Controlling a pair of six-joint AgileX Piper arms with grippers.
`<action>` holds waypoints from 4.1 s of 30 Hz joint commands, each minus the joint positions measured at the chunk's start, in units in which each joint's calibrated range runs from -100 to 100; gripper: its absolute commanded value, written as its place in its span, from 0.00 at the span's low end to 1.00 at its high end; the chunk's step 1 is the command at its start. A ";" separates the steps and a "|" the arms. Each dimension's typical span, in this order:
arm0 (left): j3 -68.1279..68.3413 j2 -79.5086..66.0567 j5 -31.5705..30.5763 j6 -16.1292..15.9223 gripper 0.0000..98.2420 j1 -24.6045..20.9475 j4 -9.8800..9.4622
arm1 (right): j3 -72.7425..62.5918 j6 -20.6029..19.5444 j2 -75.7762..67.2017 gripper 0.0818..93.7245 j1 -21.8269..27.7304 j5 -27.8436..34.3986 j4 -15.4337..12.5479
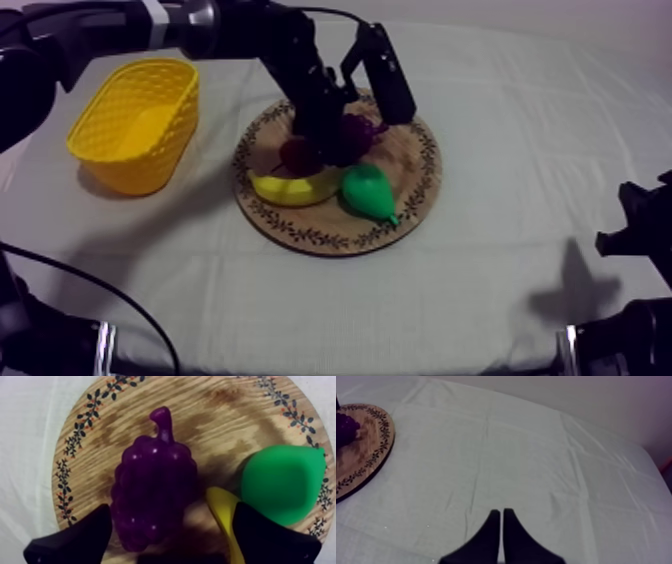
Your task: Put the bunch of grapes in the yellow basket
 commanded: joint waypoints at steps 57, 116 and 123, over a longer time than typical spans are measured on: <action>-2.37 1.24 0.30 1.55 0.53 -1.45 0.53 | 0.04 0.03 -0.02 0.00 0.02 0.00 0.00; 29.13 -54.42 2.69 21.71 0.56 -13.70 -1.99 | 0.04 0.07 -0.02 0.00 0.02 0.00 0.00; 28.38 -54.10 4.09 21.70 0.56 -19.16 -2.02 | 0.04 0.04 -0.02 0.00 0.02 0.00 0.00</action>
